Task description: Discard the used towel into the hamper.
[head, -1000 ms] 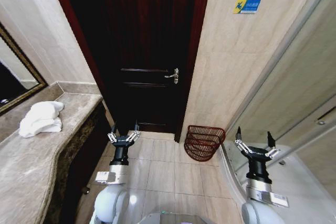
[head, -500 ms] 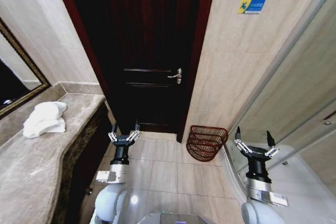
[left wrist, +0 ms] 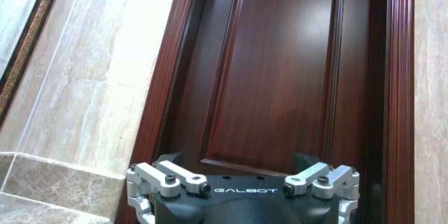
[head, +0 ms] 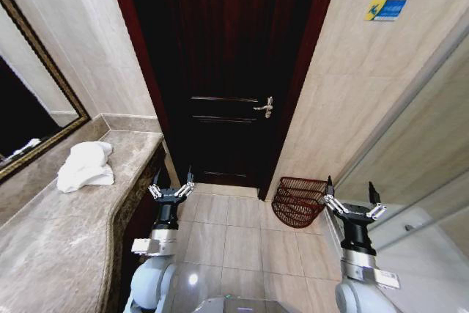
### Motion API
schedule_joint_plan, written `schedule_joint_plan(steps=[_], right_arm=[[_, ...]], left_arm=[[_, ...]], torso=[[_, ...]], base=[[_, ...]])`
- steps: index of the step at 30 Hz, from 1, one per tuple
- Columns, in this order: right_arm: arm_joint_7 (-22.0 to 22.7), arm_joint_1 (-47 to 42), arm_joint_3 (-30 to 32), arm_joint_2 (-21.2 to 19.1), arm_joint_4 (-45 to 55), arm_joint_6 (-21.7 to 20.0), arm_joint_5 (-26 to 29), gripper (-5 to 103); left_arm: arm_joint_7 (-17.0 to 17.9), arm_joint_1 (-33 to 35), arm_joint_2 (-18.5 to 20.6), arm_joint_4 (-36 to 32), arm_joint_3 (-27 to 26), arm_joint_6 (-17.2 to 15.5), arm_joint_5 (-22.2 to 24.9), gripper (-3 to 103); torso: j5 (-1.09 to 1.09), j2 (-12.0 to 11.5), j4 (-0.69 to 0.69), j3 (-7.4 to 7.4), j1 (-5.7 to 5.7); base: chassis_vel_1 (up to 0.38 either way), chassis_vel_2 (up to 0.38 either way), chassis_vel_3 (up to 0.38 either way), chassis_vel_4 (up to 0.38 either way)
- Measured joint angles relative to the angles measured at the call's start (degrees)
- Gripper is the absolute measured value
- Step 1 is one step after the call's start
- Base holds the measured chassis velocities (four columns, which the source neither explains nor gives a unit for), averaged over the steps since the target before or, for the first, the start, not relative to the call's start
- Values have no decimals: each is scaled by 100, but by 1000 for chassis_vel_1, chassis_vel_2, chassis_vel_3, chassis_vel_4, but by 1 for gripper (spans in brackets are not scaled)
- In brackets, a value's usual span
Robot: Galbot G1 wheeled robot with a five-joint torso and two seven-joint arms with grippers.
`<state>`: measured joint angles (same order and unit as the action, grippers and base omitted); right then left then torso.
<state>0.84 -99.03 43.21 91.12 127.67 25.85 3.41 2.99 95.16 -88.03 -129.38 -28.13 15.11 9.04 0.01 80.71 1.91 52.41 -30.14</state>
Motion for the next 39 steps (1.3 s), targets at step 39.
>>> schedule_joint_plan(steps=[39], right_arm=[[17, 356, 15, -216, -122, 82, 78, 100]], left_arm=[[215, 130, -391, -98, -146, -91, -182, 100]], torso=[[-1, 0, 3, 0, 0]], base=[[80, 81, 83, 85]])
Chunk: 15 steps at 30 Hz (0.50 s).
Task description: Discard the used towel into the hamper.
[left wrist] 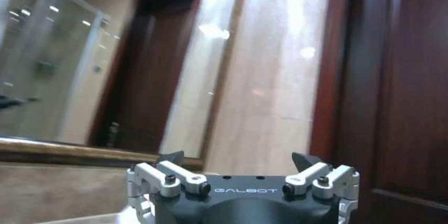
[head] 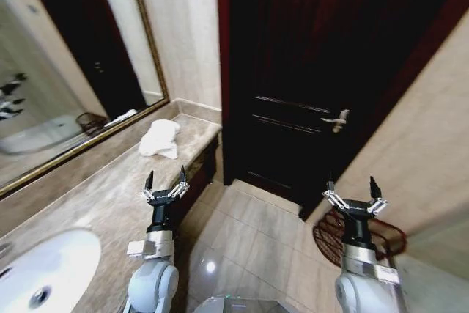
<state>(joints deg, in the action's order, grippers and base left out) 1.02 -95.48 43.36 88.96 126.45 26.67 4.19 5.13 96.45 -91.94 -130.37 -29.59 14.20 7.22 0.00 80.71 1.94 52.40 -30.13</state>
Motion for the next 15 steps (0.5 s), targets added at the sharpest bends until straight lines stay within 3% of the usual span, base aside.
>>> schedule_joint_plan(steps=[3, 8, 15], right_arm=[[9, 15, -2, -14, 0, -22, 0, 100], [-31, -35, -42, -20, 120, -343, -61, 100], [-57, 5, -87, -83, 242, -620, -96, 100]], left_arm=[[22, -1, -19, 34, -37, 44, -157, 102], [211, 3, -24, 130, -62, 53, -407, 97], [157, -20, -24, 185, -26, 13, -385, 99]], torso=[[-1, 0, 0, 0, 0], [0, 0, -3, 0, 0], [0, 0, -2, 0, 0]], base=[[96, 114, 104, 105], [16, 14, 17, 9], [0, 0, 0, 0]])
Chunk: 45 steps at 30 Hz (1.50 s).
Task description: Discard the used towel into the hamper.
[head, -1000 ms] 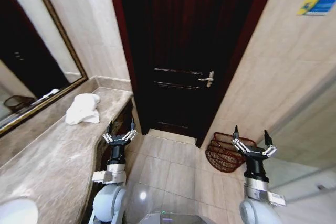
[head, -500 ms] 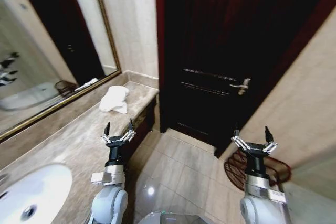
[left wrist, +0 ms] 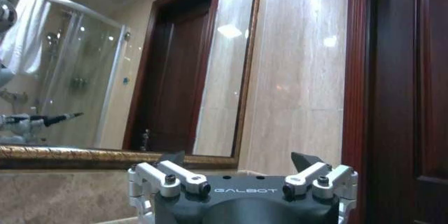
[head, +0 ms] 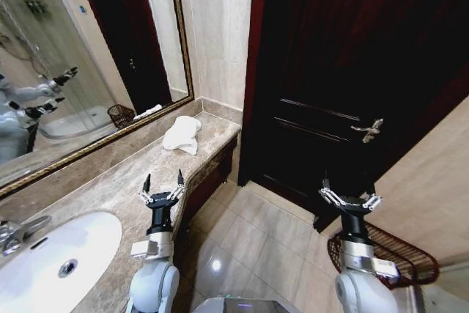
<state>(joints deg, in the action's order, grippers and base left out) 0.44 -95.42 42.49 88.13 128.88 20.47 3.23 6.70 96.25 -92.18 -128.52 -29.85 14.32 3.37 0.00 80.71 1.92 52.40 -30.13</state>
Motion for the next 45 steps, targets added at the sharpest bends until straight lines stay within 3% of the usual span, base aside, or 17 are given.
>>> schedule_joint_plan(steps=[9, 28, 32, 40, 45], right_arm=[[10, 3, -21, 15, -66, -22, 28, 100], [-8, -13, -5, 88, -215, 132, 62, 100], [57, 87, -21, 84, -320, 407, 0, 100], [0, 37, -7, 71, -354, 529, -27, 100], [-107, -7, -6, 60, -357, 525, -11, 100]], left_arm=[[-133, -19, 2, 35, 41, -26, 282, 99], [-130, -65, 6, 125, -12, -6, 341, 99], [-47, -91, 41, 142, -36, -72, 337, 99], [220, -193, 252, 108, -236, -628, 422, 99], [381, -222, 337, 46, -312, -1178, 414, 100]], torso=[[0, 1, 0, 0, 2], [-1, 0, 0, 0, -1], [-2, -1, 1, 0, -1], [-1, -3, -2, 1, -3], [-1, 2, 2, -2, 5]], base=[[-20, 17, 19, -12], [-151, 148, 145, -144], [-191, 177, 177, -178], [-76, 65, 65, -54], [45, -12, -51, 29]])
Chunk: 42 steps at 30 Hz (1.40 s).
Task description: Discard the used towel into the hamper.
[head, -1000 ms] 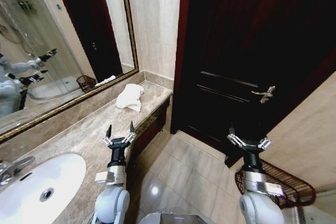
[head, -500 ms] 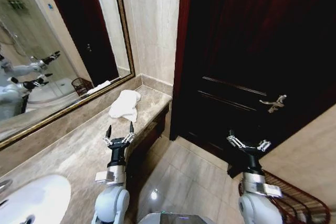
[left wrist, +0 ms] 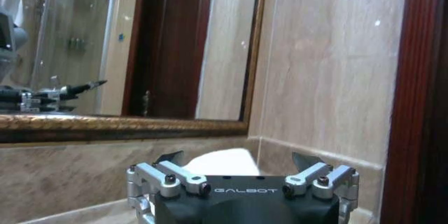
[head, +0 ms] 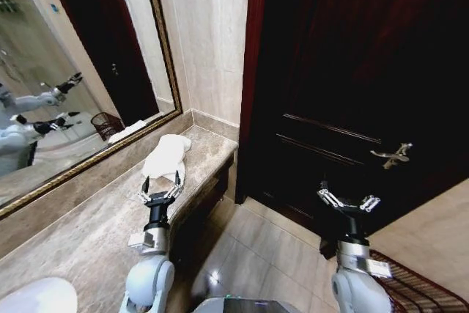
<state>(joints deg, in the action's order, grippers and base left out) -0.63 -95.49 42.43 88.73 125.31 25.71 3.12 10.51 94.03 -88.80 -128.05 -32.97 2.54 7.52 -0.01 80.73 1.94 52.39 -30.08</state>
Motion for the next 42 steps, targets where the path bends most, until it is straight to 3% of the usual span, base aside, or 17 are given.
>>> schedule_joint_plan(steps=[5, 9, 16, 22, 30, 32, 33, 36, 37, 40, 42], right_arm=[[10, 35, -2, -29, -25, -49, 25, 100], [14, 53, -81, -39, -70, -98, 17, 100], [14, 74, -145, -71, -70, -148, -17, 100], [18, 80, -142, -84, -77, -192, -44, 100], [21, 150, -209, -78, -137, -239, -122, 100], [28, 217, -299, -31, -219, -245, -215, 100], [28, 217, -299, -31, -219, -245, -215, 100], [64, 277, -400, 54, -320, -244, -341, 100], [64, 277, -400, 54, -320, -244, -341, 100], [119, 332, -446, 118, -388, -243, -416, 100], [121, 336, -449, 123, -396, -243, -422, 100]], left_arm=[[96, -140, 134, 30, -125, -325, 136, 100], [-35, -463, 218, 158, -461, -739, 407, 100], [-175, -931, 305, 375, -603, -1184, 633, 100], [-128, -1402, 800, 620, -665, -1575, 996, 100], [68, -1667, 1352, 917, -705, -1846, 1572, 100], [206, -1811, 1762, 1106, -734, -2009, 2101, 100], [206, -1811, 1762, 1106, -734, -2009, 2101, 100], [454, -2066, 2557, 1325, -632, -2280, 2963, 100], [454, -2066, 2557, 1325, -632, -2280, 2963, 100], [647, -2456, 3345, 1643, -404, -2466, 3701, 100], [671, -2544, 3469, 1718, -350, -2493, 3816, 100]], torso=[[1, 0, -1, 0, -1], [2, -1, -1, 2, -6], [0, -1, -2, 2, -5], [0, -2, -2, 2, -5], [0, -2, -1, 2, -5], [-2, -2, 0, 2, -5], [-2, -2, 0, 2, -5], [-1, -3, -1, 2, -5], [-1, -3, -1, 2, -5], [-1, -2, -2, 2, -5], [-2, -2, -2, 2, -5]], base=[[0, 0, 0, 0], [0, 0, 0, 0], [0, 0, 0, 0], [0, 0, 0, 0], [0, 0, 0, 0], [0, 0, 0, 0], [0, 0, 0, 0], [0, 0, 0, 0], [0, 0, 0, 0], [0, 0, 0, 0], [0, 0, 0, 0]])
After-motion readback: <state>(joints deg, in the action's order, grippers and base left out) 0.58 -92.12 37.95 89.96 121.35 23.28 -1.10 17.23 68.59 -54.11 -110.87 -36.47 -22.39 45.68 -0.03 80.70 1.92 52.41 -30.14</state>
